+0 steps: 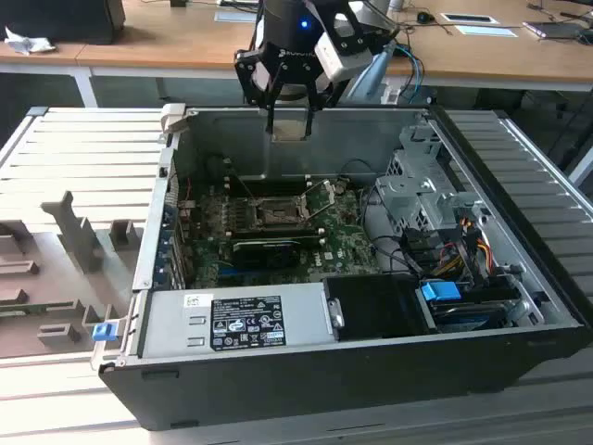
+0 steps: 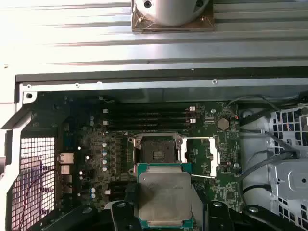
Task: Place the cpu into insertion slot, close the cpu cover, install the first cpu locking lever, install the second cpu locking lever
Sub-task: 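Place the cpu into insertion slot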
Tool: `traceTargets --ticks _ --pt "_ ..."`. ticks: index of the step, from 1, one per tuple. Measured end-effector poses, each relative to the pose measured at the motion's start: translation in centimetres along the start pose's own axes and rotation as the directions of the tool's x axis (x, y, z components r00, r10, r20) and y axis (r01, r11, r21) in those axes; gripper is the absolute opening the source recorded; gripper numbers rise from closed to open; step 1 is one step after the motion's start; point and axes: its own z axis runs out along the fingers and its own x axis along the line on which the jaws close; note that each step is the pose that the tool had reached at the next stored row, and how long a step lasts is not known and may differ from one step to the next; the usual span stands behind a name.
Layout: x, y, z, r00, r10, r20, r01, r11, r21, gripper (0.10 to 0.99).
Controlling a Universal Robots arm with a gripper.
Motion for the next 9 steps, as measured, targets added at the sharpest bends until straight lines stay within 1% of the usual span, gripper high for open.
traceTargets --ticks 1,2,3,4,9 --pt "-0.01 0.00 0.01 0.9999 0.012 0.0010 -0.012 0.9999 0.000 0.529" --pt "0.00 0.00 0.02 0.9993 0.037 0.0033 -0.037 0.9993 -0.001 0.529" --pt "0.00 0.00 0.04 0.9976 0.068 0.0061 -0.068 0.9977 -0.001 0.529" --pt "0.00 -0.01 0.07 0.9963 0.085 0.0075 -0.085 0.9963 -0.002 0.529" --pt "-0.01 -0.03 0.31 0.9959 0.091 0.0080 -0.091 0.9959 -0.002 0.529"
